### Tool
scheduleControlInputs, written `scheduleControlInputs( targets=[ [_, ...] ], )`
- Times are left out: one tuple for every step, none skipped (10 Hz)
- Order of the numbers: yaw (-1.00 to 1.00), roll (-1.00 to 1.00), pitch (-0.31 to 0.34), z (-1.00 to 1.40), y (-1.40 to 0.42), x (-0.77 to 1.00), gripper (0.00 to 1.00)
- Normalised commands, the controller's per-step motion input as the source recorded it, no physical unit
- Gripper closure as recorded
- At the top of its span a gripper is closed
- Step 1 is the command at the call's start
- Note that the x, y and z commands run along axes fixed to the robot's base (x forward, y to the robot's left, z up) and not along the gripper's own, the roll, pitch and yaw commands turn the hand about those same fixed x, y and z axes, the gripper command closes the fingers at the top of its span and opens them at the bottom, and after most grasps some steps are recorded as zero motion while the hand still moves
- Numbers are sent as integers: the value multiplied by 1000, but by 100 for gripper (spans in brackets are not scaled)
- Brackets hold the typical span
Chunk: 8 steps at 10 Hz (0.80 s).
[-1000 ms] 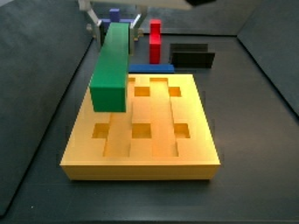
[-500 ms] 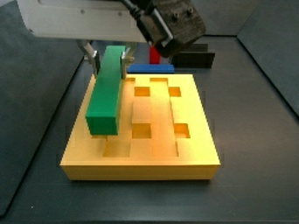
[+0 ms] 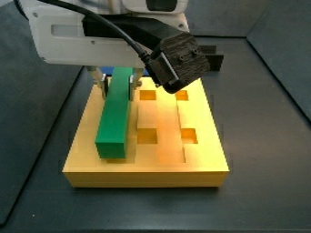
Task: Pick up the green object. Move up. Move to above the board. Insert the green object.
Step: Insert the green object.
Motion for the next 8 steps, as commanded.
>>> scheduleControlInputs(
  targets=[
    [0,69,0,-197,0,211,100],
    [0,69,0,-146,-54,280,100],
    [0,87,0,-151,-71,231,100],
    [-71,117,0,-131,-183,0,100],
    [-129,131,0,-109,-126,0,100],
    [-169,109,0,-131,-23,-103,100],
    [-174,76,0,-123,-74,0,100],
    [-129,24,0,-166,0,0,100]
  ],
)
